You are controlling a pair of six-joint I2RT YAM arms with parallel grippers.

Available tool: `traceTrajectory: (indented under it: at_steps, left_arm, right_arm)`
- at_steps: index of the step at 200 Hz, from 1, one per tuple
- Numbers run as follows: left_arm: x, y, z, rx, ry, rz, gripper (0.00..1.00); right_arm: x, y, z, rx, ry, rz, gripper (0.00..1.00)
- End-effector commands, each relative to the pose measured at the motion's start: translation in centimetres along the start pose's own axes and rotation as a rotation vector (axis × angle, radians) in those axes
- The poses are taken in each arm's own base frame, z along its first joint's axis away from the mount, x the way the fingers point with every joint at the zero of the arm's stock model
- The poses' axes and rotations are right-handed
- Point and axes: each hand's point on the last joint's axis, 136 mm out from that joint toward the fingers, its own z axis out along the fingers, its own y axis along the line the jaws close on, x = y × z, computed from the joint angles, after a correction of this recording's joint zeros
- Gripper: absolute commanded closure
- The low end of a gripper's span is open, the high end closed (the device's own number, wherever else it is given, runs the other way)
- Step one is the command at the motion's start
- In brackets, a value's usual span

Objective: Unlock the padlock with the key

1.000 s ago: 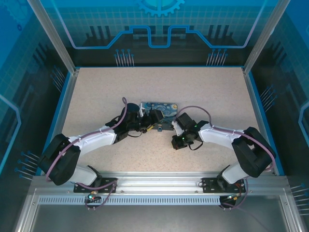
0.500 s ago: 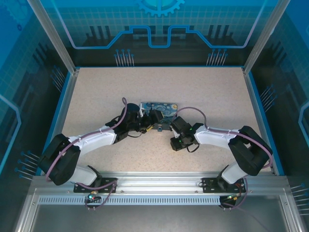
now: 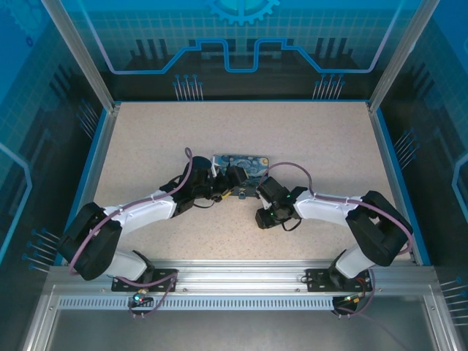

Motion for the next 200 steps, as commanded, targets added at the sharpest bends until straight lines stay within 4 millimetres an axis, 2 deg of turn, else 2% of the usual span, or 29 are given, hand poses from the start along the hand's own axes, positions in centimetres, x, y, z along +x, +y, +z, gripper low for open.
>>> traceTrajectory:
  at_steps: [1, 46, 114, 134, 162, 200]
  left_arm:
    - [-0.5, -1.6, -0.5, 0.027, -0.021, 0.045, 0.06]
    - [-0.6, -1.5, -0.4, 0.025, -0.023, 0.045, 0.06]
    - [-0.7, -1.6, -0.2, 0.025, -0.022, 0.042, 0.03]
    - [-0.7, -1.6, -0.1, 0.024, -0.022, 0.042, 0.02]
    - [-0.8, -1.7, -0.1, 0.025, -0.022, 0.044, 0.01]
    - [-0.8, -1.8, -0.2, 0.022, -0.022, 0.047, 0.01]
  right_arm:
    - [2.9, -2.0, 0.8, 0.085, 0.081, 0.012, 0.66]
    - [3.4, -2.0, 0.6, 0.094, 0.083, 0.014, 0.68]
    - [4.2, -2.5, 0.4, 0.198, 0.100, -0.003, 0.75]
    - [4.4, -2.6, 0.7, 0.214, 0.105, -0.006, 0.80]
    - [4.1, -2.6, 0.8, 0.228, 0.097, -0.003, 1.00]
    - [2.5, -1.5, -0.8, 0.177, 0.047, -0.026, 1.00]
